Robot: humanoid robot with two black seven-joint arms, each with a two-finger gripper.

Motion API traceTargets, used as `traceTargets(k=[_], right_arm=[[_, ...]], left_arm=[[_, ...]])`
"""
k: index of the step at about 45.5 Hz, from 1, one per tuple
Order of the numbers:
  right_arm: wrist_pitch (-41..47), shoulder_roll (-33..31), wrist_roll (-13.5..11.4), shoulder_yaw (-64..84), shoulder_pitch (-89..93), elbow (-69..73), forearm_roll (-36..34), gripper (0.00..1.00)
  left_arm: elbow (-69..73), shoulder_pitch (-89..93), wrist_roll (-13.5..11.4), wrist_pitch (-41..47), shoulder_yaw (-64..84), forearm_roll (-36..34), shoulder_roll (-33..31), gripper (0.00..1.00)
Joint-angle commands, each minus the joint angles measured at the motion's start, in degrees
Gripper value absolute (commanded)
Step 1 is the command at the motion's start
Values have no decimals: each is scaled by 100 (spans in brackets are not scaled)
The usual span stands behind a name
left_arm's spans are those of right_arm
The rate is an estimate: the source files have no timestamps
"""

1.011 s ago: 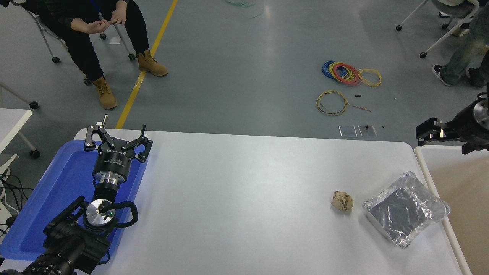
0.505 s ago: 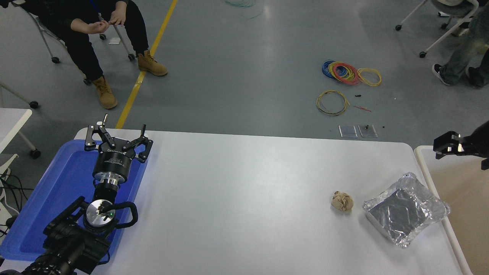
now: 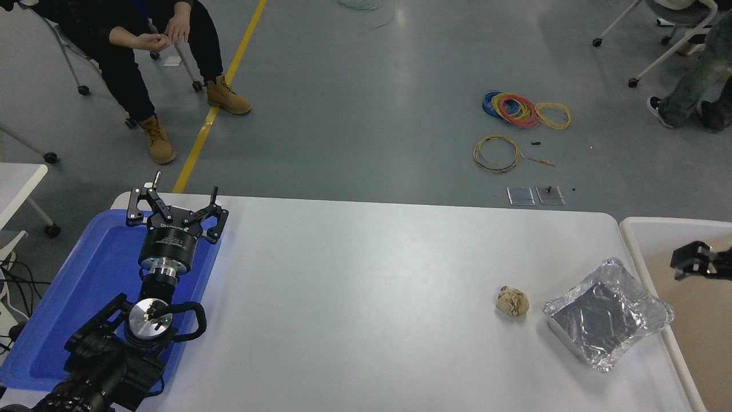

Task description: Pick up foil plate and place in dustbin

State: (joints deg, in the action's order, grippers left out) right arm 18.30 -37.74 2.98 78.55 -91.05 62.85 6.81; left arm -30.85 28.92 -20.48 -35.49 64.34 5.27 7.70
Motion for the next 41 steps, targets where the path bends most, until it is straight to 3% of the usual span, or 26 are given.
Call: traceTargets(k=[1,19,32,41], right_arm=[[-327,-23,1,-454,535,-10,-92,100],[-1205,-14,-8,-1430,1502,-36,-119,100],[-1812,47,-26,-1765,2091,-142,-821,100],[-2093,65,-166,-1826,2258,-194,-1199,100]], left_arm=[[0,0,0,-1,0,0,3,100],[0,0,0,7,0,0,-6,100],[0,0,0,-1,0,0,-6,100],[0,0,0,-1,0,0,-6,100]])
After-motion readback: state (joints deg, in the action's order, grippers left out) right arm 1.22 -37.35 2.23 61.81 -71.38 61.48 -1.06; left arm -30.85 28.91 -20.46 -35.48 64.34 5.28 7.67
